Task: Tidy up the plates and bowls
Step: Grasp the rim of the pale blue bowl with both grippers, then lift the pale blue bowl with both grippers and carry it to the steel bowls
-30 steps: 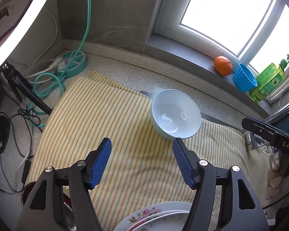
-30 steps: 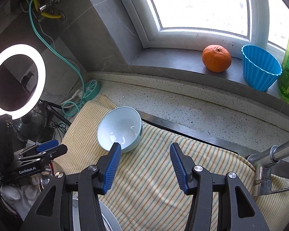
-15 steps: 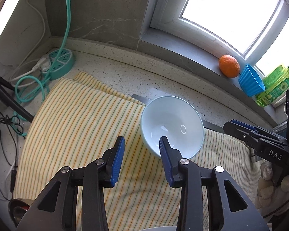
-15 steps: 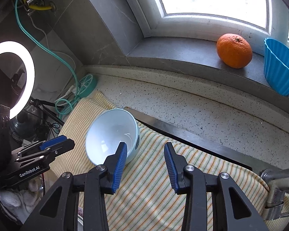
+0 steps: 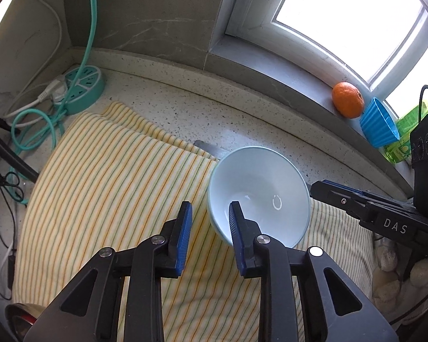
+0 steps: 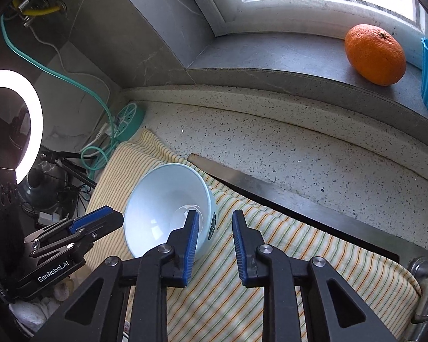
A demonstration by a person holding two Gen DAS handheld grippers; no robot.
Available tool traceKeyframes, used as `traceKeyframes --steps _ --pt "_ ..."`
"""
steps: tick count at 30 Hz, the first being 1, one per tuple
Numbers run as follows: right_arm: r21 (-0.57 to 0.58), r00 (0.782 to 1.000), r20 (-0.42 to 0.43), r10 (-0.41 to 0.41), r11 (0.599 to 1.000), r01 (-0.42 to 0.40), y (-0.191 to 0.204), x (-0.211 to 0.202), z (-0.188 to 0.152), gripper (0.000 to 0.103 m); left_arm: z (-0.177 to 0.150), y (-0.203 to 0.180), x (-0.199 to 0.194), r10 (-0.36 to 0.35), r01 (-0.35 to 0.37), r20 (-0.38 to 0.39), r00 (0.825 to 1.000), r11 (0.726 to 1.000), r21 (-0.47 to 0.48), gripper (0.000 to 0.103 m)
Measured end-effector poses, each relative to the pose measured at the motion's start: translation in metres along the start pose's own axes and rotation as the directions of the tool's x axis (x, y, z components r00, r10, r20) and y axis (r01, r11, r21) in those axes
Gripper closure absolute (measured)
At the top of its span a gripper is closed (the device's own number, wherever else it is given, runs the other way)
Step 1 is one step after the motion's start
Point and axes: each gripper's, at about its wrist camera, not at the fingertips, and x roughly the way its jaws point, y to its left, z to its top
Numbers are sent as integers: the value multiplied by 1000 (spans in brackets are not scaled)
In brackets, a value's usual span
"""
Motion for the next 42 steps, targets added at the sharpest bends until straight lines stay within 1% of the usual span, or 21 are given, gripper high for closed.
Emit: traceKeyframes --steps 2,3,7,9,11,15,20,23,28,42 --pt "7 1000 -9 5 1000 -5 0 3 1 82 2 2 4 -9 8 -12 1000 1000 -10 81" --pt "9 1000 -14 5 1000 -5 0 5 1 83 2 3 5 -17 16 -19 1000 1000 -18 83" --pt "14 1000 -30 6 1000 -6 0 11 1 86 4 7 11 -31 30 -34 999 999 -41 83" --pt "13 999 -36 5 1000 -4 0 14 1 88 4 7 13 -32 30 -38 999 999 -39 85" --pt "13 999 -43 7 1000 -6 1 16 1 91 4 6 14 -34 32 -44 998 999 -35 89" --pt "12 999 -52 2 1000 -1 2 19 2 93 5 5 17 -33 32 -49 998 999 -31 90" --pt "20 998 -62 13 1000 -12 0 21 1 95 4 5 20 -34 32 -60 998 999 -24 92" --pt "12 998 -63 10 1000 -9 2 22 1 96 5 4 21 -34 33 -62 998 999 -19 96" --pt "-1 998 -68 -6 1000 6 6 24 2 96 5 3 22 -32 31 -61 998 999 -17 96" --pt "7 998 -63 -32 999 32 5 19 4 97 6 -2 15 -44 44 -55 997 999 -9 96"
